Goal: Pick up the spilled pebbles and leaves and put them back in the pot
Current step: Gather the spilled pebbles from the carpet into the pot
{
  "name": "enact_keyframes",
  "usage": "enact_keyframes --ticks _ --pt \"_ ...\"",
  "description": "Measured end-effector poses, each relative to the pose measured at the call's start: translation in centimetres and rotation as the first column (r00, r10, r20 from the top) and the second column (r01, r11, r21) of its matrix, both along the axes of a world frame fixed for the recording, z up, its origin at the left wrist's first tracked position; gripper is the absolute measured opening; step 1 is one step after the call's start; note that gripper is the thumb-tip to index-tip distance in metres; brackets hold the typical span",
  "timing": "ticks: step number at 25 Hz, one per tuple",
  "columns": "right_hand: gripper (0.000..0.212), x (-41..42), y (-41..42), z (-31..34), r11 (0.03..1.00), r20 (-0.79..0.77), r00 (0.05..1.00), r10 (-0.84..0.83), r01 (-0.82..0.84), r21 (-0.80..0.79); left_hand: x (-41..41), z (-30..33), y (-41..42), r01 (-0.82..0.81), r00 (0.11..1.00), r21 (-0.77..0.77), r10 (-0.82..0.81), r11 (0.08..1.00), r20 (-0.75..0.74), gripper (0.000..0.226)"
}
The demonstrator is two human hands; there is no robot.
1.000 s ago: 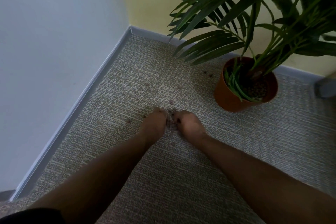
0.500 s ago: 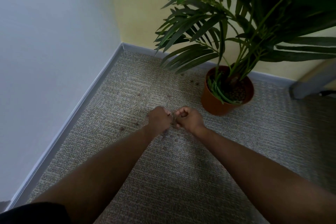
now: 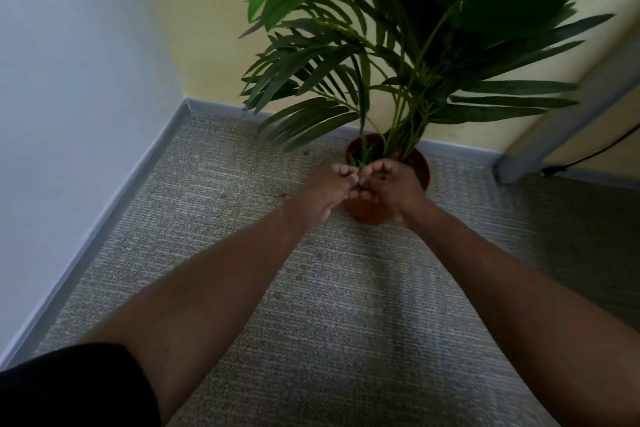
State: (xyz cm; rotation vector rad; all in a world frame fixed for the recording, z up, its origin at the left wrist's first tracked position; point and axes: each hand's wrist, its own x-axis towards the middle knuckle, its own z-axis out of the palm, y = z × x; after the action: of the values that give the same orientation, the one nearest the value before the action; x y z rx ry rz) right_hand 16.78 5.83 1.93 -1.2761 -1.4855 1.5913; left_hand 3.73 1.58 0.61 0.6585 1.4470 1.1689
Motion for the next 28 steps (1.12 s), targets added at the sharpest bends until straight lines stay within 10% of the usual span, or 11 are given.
enact_keyframes --ticks 12,21,26,28 --pt "0.026 2.8 4.3 -3.0 0.948 0.445 0.878 -0.179 0.033 0.316 1.5 -0.2 4.9 0.128 0.981 -0.11 -0.142 0.986 -0.135 0.035" --pt "0.032 -0.2 1.0 -0.8 0.782 0.33 0.916 -0.227 -0.031 0.622 -2.8 0.8 0.6 0.032 0.946 -0.016 -0.036 0.999 -0.321 0.021" --pt "0.017 -3.8 -4.5 -4.9 0.791 0.489 0.868 0.084 -0.357 0.497 -7.8 -4.0 -8.1 0.204 0.747 -0.126 -0.238 0.971 -0.62 0.018" --pt "0.011 -5.2 -6.5 -7.4 0.751 0.634 0.734 0.241 -0.556 0.358 -10.4 -6.7 -12.2 0.28 0.54 -0.241 -0.36 0.929 -0.761 0.019"
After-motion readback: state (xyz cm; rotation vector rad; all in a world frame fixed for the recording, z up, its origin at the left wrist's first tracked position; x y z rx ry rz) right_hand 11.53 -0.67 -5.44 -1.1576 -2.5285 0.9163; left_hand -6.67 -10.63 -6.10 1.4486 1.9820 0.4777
